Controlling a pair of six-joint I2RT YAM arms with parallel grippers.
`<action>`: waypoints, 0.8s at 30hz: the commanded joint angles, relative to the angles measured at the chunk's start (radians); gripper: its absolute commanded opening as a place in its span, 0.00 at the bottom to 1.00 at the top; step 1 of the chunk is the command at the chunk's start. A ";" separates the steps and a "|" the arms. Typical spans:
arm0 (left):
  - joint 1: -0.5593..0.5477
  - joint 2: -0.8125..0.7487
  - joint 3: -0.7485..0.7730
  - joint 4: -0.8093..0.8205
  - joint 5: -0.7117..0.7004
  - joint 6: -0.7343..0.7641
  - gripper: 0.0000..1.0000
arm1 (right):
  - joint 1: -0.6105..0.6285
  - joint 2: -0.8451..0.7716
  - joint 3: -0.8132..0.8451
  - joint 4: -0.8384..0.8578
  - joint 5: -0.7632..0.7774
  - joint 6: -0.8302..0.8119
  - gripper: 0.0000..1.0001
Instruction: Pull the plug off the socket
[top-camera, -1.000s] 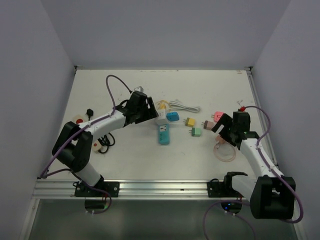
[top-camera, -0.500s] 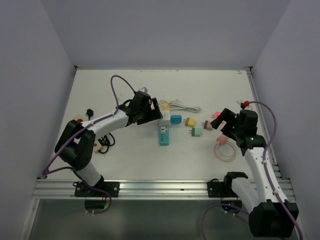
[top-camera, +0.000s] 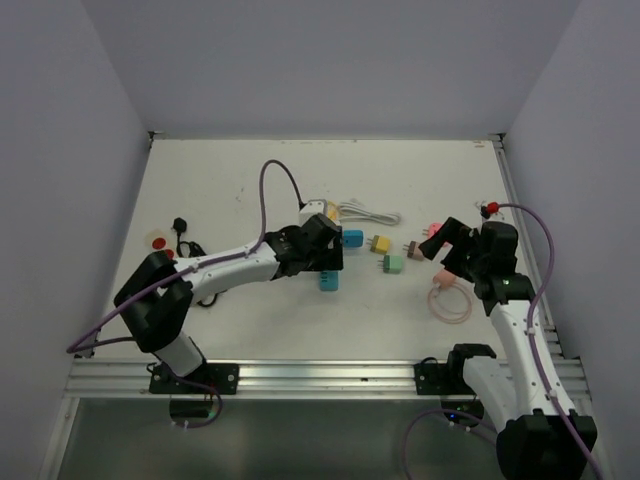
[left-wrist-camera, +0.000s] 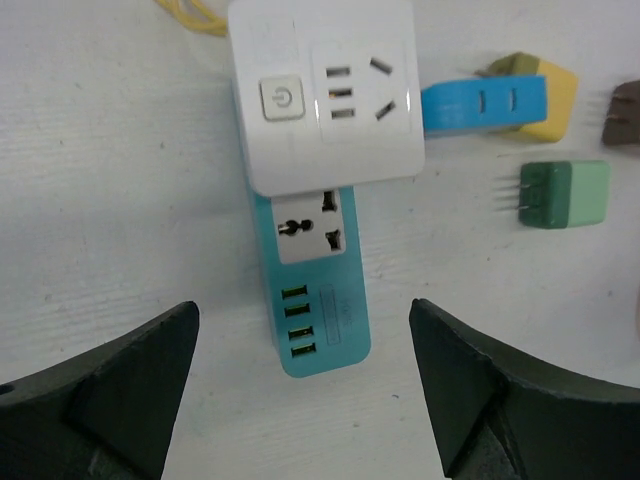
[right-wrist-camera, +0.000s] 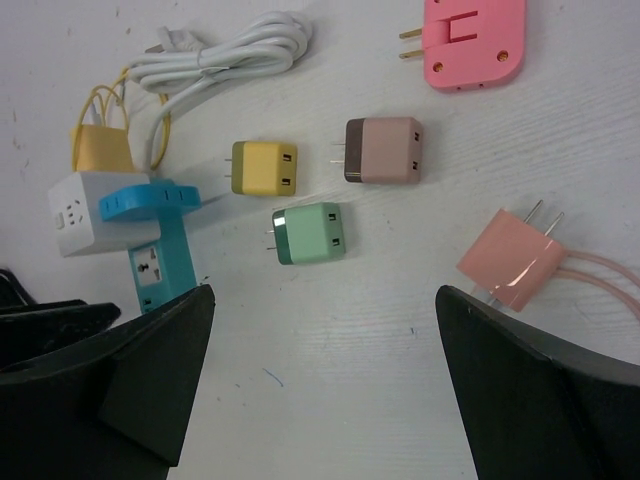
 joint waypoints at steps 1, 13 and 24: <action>-0.067 0.096 0.041 -0.093 -0.137 -0.001 0.89 | -0.003 -0.027 -0.002 -0.002 -0.039 -0.012 0.97; -0.099 0.290 0.153 -0.109 -0.174 -0.035 0.85 | -0.003 -0.052 -0.017 -0.005 -0.061 -0.018 0.96; -0.099 0.285 0.087 -0.092 -0.166 0.036 0.37 | 0.061 -0.044 -0.044 0.120 -0.245 -0.081 0.95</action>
